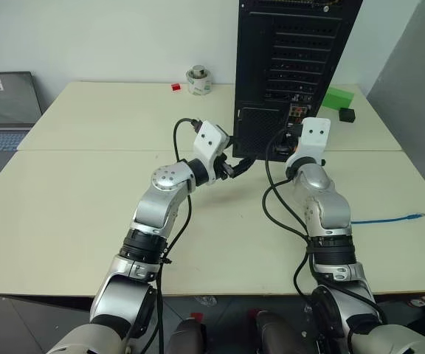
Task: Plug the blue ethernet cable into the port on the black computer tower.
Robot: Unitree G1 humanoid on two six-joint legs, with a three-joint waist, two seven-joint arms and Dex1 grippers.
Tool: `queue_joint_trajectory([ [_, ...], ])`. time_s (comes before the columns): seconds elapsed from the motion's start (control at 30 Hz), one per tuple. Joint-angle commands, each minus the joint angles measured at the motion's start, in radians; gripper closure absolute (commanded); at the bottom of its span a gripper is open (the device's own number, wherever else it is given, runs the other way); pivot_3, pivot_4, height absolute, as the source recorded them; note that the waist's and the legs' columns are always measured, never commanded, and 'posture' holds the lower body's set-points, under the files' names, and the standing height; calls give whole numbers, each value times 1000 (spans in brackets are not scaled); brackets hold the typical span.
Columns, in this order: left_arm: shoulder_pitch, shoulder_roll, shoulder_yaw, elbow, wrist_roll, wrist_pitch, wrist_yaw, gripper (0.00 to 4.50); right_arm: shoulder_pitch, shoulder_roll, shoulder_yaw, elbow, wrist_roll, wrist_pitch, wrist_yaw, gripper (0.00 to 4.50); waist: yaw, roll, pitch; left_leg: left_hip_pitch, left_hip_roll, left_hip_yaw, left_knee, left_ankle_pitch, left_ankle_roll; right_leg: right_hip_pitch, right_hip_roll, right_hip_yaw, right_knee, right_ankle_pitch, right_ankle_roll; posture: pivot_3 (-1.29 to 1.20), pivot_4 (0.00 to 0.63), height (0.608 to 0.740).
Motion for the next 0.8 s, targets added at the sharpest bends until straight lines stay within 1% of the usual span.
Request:
queue_joint_trajectory([
  [0.03,-21,-2,8,-32,2,-15,3,782,-22,-4,-10,-12,0,-30,-12,4500,0,0,0,0,0,0,0,0,0,0,0,0,0,0,0,0,150,740],
  [0.8,-17,-2,6,-35,4,-12,7,782,-61,-7,-9,29,6,-52,1,4500,0,0,0,0,0,0,0,0,0,0,0,0,0,0,0,0,150,740],
])
